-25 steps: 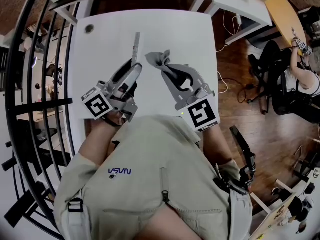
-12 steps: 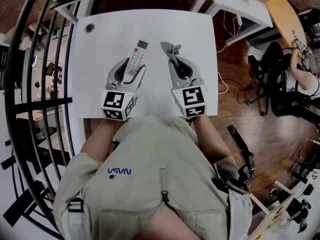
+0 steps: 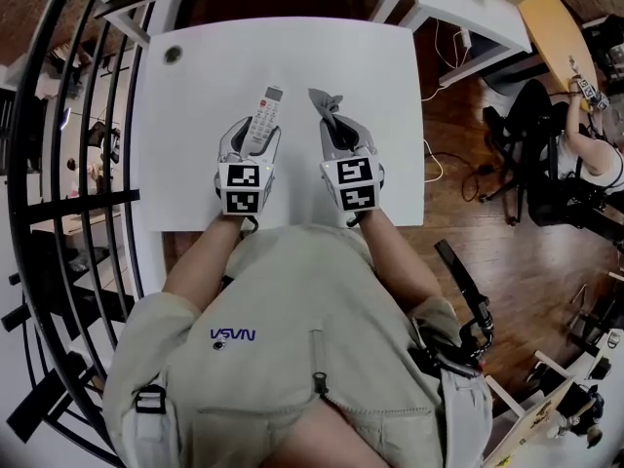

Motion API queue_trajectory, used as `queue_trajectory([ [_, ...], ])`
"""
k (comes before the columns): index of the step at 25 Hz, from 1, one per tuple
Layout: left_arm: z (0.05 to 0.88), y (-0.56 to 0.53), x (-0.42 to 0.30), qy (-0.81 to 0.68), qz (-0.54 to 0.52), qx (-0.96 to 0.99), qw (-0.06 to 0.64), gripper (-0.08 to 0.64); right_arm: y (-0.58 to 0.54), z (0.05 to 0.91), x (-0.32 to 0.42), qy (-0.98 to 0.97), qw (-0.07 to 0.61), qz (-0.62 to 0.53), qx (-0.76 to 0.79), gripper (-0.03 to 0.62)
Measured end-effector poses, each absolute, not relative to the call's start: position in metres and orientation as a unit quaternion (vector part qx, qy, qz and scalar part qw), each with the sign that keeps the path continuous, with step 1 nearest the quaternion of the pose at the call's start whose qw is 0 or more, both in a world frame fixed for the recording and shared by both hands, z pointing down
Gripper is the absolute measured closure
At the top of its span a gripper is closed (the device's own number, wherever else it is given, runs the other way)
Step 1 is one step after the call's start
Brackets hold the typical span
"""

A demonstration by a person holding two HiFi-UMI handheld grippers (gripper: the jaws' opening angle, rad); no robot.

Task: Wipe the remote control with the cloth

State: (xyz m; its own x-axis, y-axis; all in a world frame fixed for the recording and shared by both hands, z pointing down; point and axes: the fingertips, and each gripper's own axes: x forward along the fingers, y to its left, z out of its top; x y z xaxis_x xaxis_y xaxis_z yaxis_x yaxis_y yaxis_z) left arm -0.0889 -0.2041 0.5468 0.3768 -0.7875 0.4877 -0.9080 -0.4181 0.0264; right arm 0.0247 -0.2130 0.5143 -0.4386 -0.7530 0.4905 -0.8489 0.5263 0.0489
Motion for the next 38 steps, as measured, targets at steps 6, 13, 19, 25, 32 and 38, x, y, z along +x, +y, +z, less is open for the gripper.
queue_trajectory([
  [6,0.572,-0.207,-0.088,-0.515,0.234,0.811,0.151,0.318,-0.22,0.544,0.032,-0.826,0.255,0.121,0.488,0.554],
  [13,0.591,-0.204,-0.081,-0.499,0.256,0.81,0.17,0.317,-0.219,0.565,0.044,-0.815,0.283,0.127,0.49,0.554],
  [19,0.605,-0.207,-0.078,-0.49,0.277,0.804,0.188,0.318,-0.216,0.587,0.051,-0.807,0.313,0.142,0.48,0.552],
  [25,0.623,-0.207,-0.077,-0.49,0.291,0.799,0.194,0.318,-0.217,0.601,0.049,-0.804,0.335,0.153,0.467,0.552],
  [32,0.636,-0.202,-0.08,-0.497,0.31,0.782,0.215,0.318,-0.218,0.616,0.049,-0.799,0.366,0.166,0.448,0.551],
  [38,0.648,-0.201,-0.075,-0.487,0.329,0.778,0.222,0.316,-0.218,0.631,0.05,-0.789,0.387,0.187,0.438,0.545],
])
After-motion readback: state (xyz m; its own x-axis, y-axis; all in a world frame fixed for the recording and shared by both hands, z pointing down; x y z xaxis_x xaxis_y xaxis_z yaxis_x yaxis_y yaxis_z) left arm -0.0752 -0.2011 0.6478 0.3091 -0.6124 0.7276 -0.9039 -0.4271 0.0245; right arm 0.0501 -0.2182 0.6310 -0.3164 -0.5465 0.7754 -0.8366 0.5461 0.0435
